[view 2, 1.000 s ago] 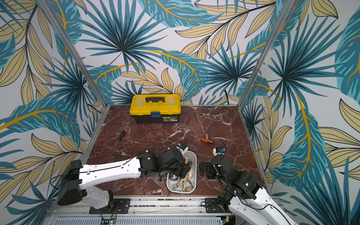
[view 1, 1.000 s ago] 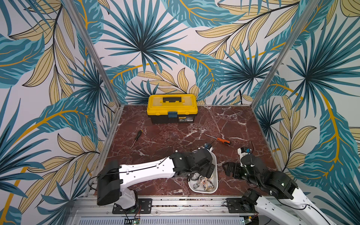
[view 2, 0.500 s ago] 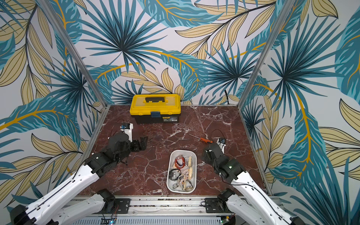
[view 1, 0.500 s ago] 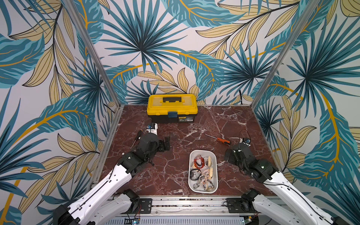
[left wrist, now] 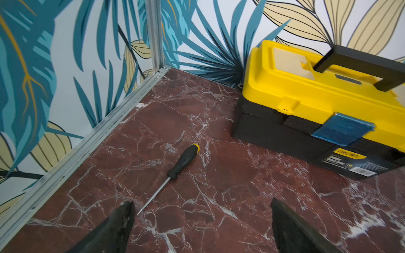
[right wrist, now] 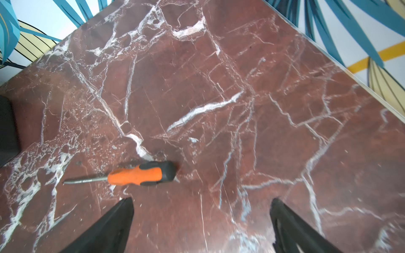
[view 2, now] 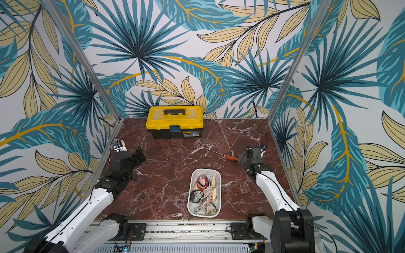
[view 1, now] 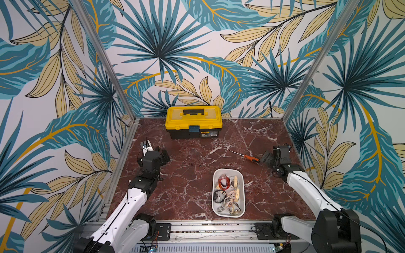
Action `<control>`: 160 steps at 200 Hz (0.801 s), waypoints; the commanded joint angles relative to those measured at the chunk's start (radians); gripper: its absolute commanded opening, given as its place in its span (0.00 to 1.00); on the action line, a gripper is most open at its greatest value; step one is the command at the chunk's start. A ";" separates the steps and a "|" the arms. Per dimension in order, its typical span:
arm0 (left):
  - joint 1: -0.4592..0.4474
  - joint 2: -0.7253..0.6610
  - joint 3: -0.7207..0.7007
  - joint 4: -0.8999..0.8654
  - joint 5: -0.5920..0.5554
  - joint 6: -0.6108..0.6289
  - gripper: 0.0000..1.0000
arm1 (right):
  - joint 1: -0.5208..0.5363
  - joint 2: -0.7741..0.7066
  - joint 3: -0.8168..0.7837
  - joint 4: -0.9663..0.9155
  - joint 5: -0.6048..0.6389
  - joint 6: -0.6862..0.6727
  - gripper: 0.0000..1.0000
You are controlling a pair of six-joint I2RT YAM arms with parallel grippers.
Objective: Put the watch into the storage box
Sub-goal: Reset both arms
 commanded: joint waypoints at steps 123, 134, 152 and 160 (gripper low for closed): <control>0.057 0.407 -0.237 0.978 0.005 0.470 1.00 | -0.007 -0.062 -0.400 0.851 0.076 -0.322 1.00; 0.060 0.444 -0.244 1.007 0.033 0.464 1.00 | -0.002 -0.048 -0.410 0.901 0.076 -0.334 1.00; 0.062 0.531 -0.250 1.099 0.067 0.477 1.00 | 0.021 -0.007 -0.408 0.964 0.054 -0.343 1.00; 0.062 0.574 -0.257 1.141 0.094 0.487 1.00 | 0.042 0.015 -0.400 0.984 0.074 -0.371 1.00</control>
